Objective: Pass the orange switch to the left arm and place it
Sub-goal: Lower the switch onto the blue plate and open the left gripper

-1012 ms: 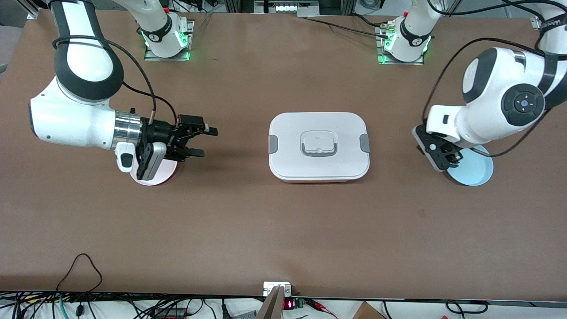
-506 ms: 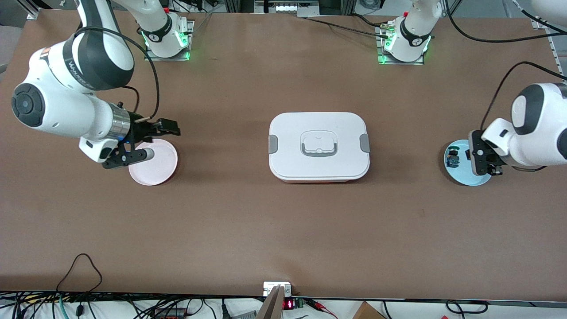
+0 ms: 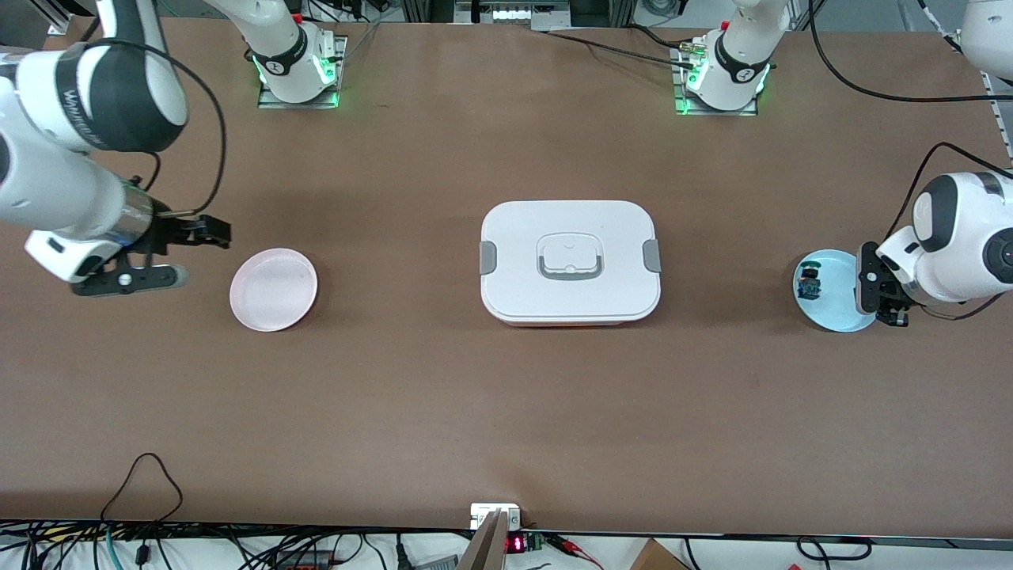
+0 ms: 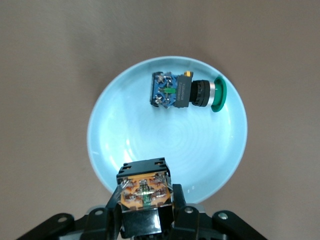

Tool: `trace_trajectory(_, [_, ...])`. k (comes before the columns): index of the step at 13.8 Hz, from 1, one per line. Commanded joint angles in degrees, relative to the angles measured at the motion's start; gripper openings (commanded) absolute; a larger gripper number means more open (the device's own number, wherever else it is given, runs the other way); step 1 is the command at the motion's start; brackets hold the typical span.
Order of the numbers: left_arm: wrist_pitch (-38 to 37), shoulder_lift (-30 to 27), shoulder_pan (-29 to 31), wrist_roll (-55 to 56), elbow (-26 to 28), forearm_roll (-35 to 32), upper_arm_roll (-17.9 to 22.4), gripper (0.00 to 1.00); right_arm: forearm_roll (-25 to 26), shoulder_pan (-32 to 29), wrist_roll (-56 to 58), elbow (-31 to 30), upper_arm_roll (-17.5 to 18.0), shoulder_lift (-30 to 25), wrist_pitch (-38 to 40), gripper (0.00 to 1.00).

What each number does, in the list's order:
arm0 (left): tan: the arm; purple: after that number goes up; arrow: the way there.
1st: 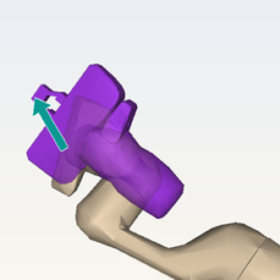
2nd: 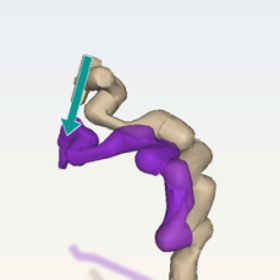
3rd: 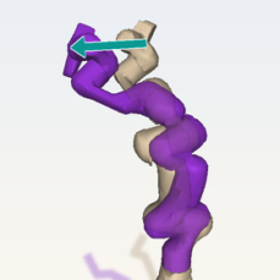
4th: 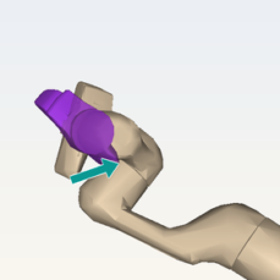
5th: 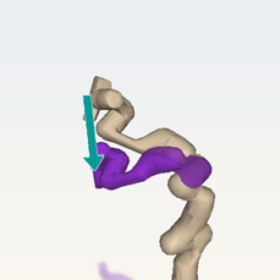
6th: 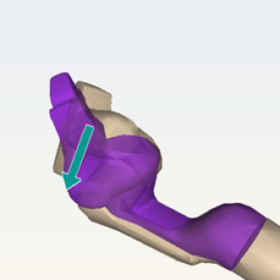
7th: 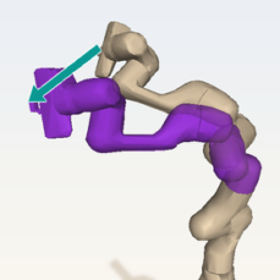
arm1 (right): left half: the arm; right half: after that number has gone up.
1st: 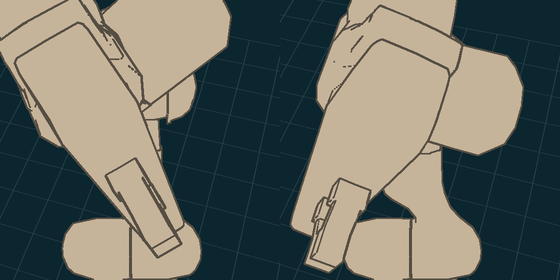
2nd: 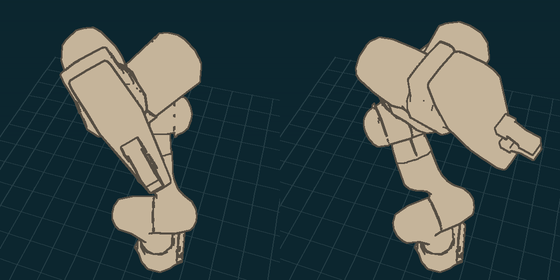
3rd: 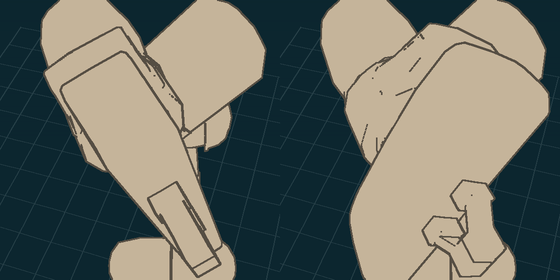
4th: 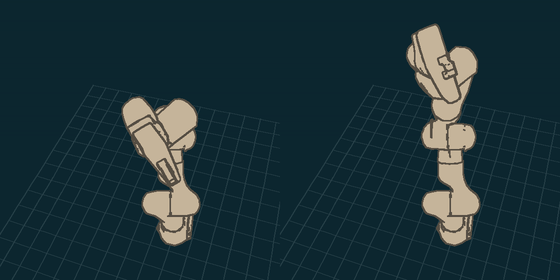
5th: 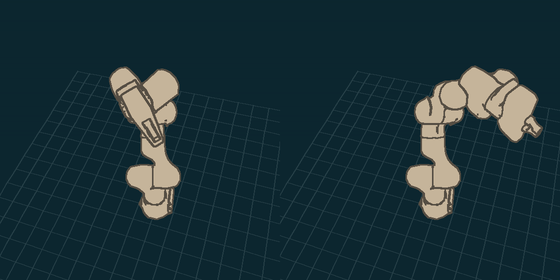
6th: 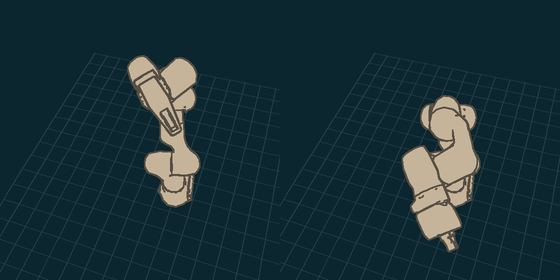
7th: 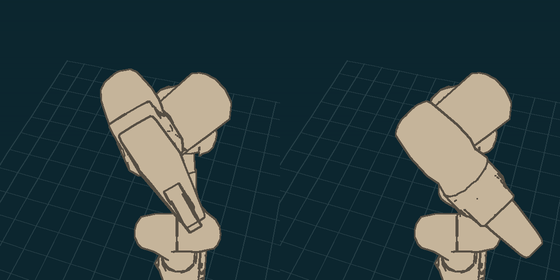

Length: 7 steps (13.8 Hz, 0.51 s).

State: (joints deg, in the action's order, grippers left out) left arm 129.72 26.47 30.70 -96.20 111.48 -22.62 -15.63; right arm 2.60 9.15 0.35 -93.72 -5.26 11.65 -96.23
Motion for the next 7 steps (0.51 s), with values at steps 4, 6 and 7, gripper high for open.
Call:
trace_trajectory(4, [5.8, 2.8, 2.9, -1.4, 3.6, -1.6, -0.9, 0.14, 1.0, -1.9, -4.9, -0.1, 1.2, -0.3, -3.2, 1.00])
trace_trajectory(6, [6.3, 4.1, 3.6, -1.4, 3.6, -1.6, -1.0, 0.34, 1.0, -2.0, -4.9, -3.1, 1.1, -1.7, -6.0, 1.00])
trace_trajectory(7, [6.5, 4.4, 3.7, -1.4, 3.6, -1.6, -1.0, 0.46, 0.9, -2.2, -4.8, -4.0, 1.0, -2.1, -6.9, 1.00])
